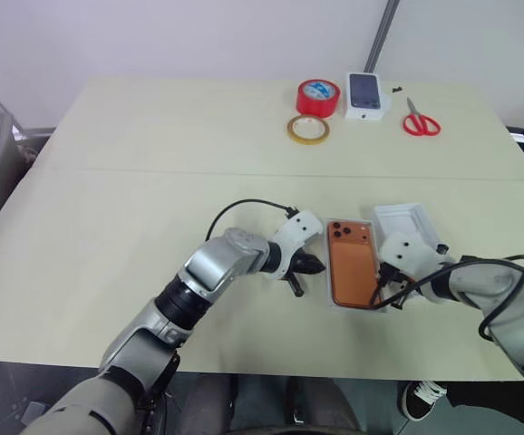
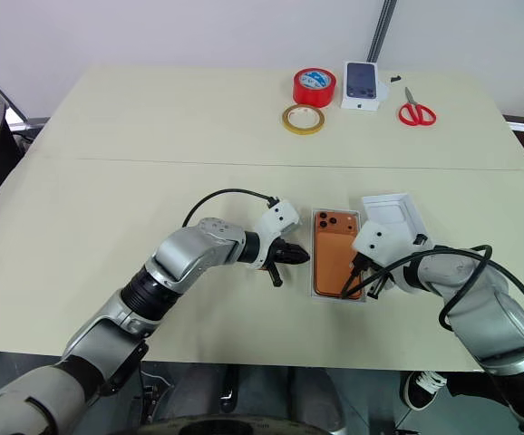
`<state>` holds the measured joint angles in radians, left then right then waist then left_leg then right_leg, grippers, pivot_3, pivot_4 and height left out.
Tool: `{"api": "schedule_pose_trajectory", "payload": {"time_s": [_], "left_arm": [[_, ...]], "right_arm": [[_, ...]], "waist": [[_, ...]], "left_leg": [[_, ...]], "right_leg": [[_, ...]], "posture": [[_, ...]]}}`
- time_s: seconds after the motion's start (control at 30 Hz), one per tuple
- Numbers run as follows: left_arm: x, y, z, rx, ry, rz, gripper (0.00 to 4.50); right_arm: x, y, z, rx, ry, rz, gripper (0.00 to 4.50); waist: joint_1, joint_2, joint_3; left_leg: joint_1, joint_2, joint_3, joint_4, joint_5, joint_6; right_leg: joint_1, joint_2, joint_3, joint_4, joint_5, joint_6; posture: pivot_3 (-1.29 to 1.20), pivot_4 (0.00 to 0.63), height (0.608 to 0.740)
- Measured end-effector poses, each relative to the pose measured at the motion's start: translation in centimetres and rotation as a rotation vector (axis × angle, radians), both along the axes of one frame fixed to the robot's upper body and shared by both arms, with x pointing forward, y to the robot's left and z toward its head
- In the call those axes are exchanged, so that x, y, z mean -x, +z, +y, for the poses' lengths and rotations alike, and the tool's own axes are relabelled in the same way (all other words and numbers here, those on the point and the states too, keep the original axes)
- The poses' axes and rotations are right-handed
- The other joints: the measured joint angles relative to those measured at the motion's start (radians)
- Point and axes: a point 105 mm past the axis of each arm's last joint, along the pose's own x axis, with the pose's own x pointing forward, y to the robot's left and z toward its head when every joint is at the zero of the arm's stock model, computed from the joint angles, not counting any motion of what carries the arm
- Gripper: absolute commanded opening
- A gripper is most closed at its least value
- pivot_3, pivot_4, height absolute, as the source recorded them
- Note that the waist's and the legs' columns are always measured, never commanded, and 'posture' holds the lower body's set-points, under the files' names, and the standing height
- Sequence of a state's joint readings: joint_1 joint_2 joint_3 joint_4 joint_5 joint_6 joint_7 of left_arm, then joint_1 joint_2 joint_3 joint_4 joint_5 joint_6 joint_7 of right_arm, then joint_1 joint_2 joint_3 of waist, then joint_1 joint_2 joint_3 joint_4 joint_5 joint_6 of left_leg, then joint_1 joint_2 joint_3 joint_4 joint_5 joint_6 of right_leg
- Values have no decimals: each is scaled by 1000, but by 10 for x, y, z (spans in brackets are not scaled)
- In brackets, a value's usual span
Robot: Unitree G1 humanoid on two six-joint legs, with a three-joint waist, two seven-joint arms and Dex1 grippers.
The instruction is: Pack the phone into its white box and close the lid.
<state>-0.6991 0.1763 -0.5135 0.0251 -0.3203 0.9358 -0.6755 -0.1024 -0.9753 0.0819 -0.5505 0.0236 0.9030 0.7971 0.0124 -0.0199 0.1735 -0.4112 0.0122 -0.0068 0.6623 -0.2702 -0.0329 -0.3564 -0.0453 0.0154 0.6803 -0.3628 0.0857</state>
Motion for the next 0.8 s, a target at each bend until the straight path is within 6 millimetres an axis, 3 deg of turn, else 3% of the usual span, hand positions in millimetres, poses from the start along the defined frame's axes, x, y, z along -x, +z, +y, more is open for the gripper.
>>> {"api": "schedule_pose_trajectory", "payload": {"time_s": [0.17, 0.27, 0.37, 0.47, 0.6, 0.8], "left_arm": [[0, 0, 0, 0, 0, 2, 362], [-1, 0, 2, 5, 6, 11, 362], [-2, 1, 5, 13, 10, 9, 304], [-8, 14, 19, 71, 21, -63, 304], [-9, 40, 43, 156, -6, -233, 304], [20, 42, 65, 194, -177, -362, 304]], "right_arm": [[-1, 2, -1, 2, 7, 0, 0], [-3, 12, -1, -32, 3, -10, 0], [-2, 23, -4, -79, -12, 6, 839], [1, 41, -7, -153, -59, 14, 2394], [2, 53, -15, -222, -165, 54, 2394], [-7, 37, -24, -298, -339, 143, 2394]], "waist": [[0, 0, 0], [-1, 0, 0], [-1, 1, 0], [-3, 1, 0], [-3, 3, -1], [-1, 4, -1]], "left_leg": [[0, 0, 0, 0, 0, 0], [0, 0, 0, 0, 0, 0], [0, 0, 0, 0, 0, 0], [0, 1, 0, 0, 0, 0], [1, 1, 1, -1, 0, 0], [1, 1, 1, 0, 0, 0]], "right_leg": [[0, 0, 0, 0, 0, 0], [0, 0, 0, 0, 0, 0], [0, 0, 0, 0, 0, 0], [0, 0, 0, 1, 0, 0], [0, 0, 0, 1, 0, 0], [0, -1, 0, 1, 0, 0]], "posture": [[0, 150, 740], [0, 150, 740], [0, 150, 740], [0, 150, 740], [0, 150, 740], [0, 150, 740]]}}
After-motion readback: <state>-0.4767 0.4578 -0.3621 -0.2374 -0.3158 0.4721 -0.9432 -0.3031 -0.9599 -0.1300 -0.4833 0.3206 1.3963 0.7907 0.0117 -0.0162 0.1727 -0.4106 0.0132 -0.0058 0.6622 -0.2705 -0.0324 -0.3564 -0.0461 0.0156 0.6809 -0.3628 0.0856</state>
